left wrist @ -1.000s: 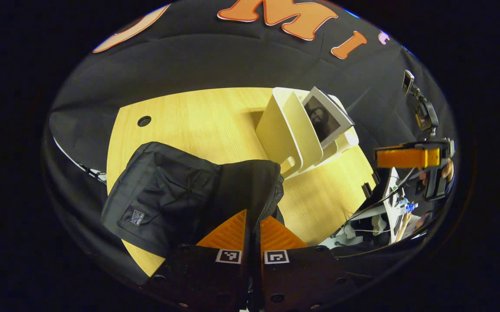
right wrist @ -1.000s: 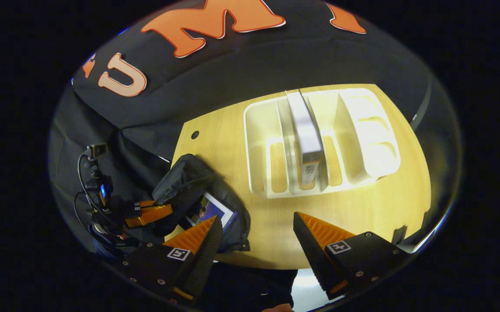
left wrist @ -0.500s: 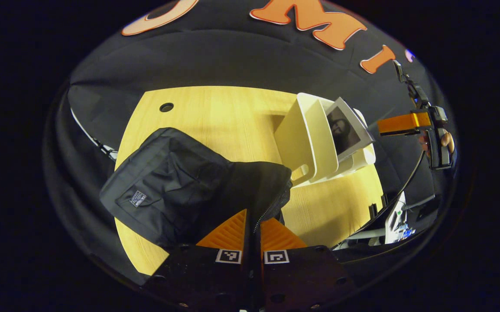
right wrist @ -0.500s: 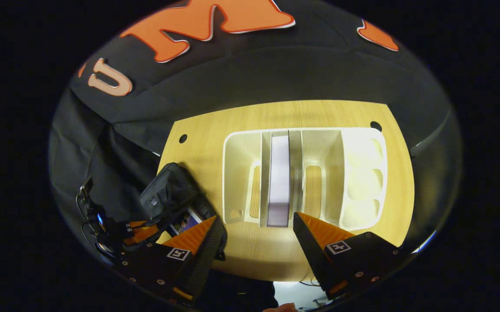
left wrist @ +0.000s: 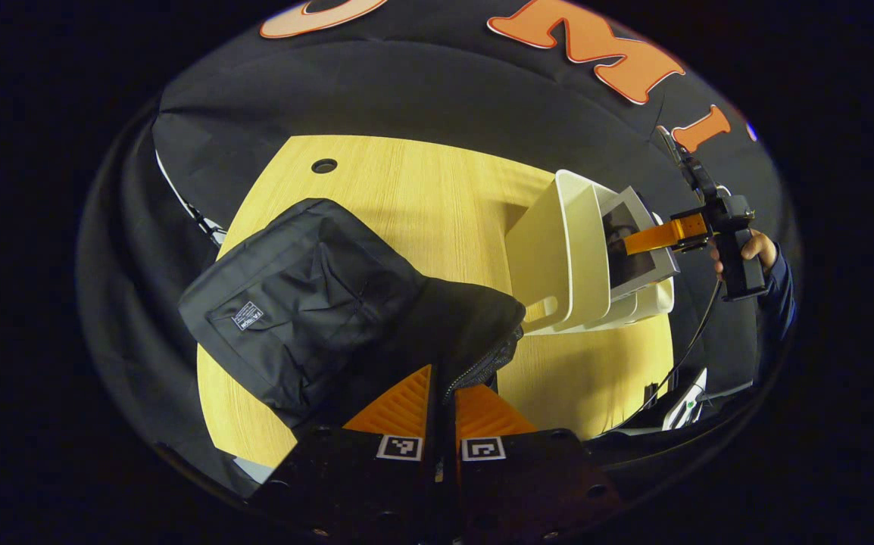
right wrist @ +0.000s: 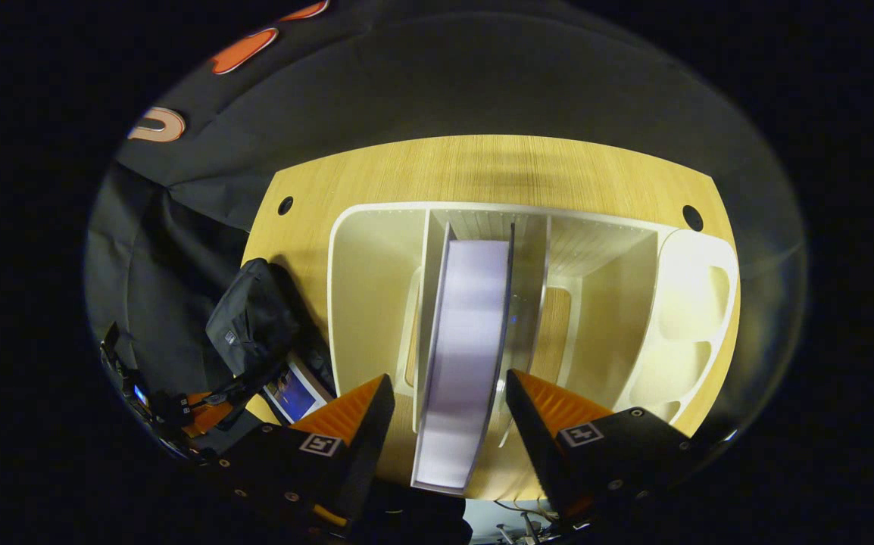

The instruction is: Open the schoolbag, grab two books from the bookshelf and put them into the schoolbag.

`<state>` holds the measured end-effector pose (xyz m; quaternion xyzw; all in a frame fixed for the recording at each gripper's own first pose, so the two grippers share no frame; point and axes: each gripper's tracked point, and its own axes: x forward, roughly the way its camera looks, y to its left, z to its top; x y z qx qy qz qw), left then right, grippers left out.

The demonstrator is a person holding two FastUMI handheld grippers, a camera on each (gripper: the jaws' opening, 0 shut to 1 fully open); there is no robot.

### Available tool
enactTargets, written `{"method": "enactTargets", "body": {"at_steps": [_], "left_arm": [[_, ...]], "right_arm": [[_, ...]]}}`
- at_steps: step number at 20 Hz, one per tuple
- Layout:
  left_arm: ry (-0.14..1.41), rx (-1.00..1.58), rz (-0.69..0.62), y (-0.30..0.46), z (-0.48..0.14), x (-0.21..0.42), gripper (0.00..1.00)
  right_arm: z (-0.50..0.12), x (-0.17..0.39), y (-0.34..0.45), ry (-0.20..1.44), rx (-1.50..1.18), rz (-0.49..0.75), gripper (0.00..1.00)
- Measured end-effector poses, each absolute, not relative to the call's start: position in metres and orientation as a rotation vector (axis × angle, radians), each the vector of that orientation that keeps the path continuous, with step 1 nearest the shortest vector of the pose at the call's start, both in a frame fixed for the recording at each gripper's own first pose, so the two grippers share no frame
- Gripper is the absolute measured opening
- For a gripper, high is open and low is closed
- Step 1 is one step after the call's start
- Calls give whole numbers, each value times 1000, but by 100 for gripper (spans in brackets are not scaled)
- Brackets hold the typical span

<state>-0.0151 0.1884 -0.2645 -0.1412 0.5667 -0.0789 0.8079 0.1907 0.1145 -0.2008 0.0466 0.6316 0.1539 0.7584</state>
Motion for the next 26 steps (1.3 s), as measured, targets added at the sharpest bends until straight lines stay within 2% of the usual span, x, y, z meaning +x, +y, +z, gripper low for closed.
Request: {"method": "enactTargets", "body": {"at_steps": [1,4,7,12,13,14,19,26], "left_arm": [[1214,-300,-167,189,-265,-16,5],[1218,-289,-175,187,-265,-12,5],[1214,-278,-191,187,-265,-10,5],[1195,-263,-227,190,-262,-10,5],[1188,-259,-239,191,-262,-12,5],[1186,-262,-249,191,-262,-13,5],[1172,-240,-337,195,-261,-15,5],[1150,-206,-467,203,-261,-18,5]], "right_arm": [[-202,192,112,1377,107,330,63],[-198,195,99,1368,79,283,53],[-191,192,84,1356,84,237,37],[-157,174,78,1312,116,204,36],[-148,170,76,1299,124,196,27],[-139,165,75,1283,135,183,35],[-93,123,82,1212,235,144,35],[-62,52,100,1124,373,68,34]]}}
